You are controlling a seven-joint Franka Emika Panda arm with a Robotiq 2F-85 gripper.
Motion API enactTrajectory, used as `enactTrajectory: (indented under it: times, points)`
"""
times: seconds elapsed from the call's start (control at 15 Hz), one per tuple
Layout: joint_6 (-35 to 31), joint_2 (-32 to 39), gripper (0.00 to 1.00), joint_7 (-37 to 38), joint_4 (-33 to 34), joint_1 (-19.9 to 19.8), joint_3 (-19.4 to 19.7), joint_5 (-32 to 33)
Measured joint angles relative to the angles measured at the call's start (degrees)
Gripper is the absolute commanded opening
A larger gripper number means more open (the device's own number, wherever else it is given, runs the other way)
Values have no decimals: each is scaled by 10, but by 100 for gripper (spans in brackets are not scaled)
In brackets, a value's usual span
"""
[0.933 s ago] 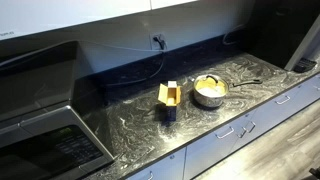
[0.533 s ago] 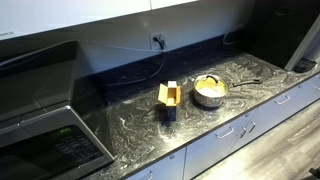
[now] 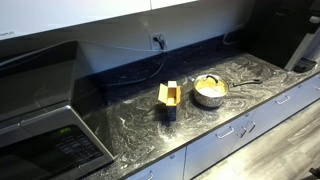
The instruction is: Move the pan over to the right side of the fork
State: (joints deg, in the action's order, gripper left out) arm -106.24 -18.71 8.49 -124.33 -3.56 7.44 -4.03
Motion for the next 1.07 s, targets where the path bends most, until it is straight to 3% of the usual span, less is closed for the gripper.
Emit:
enactTrajectory:
  times: [0.73, 1.07]
  points:
    - [-165, 264, 100, 265, 74, -29, 1, -53]
    - [-168, 276, 100, 267, 79, -29, 1, -53]
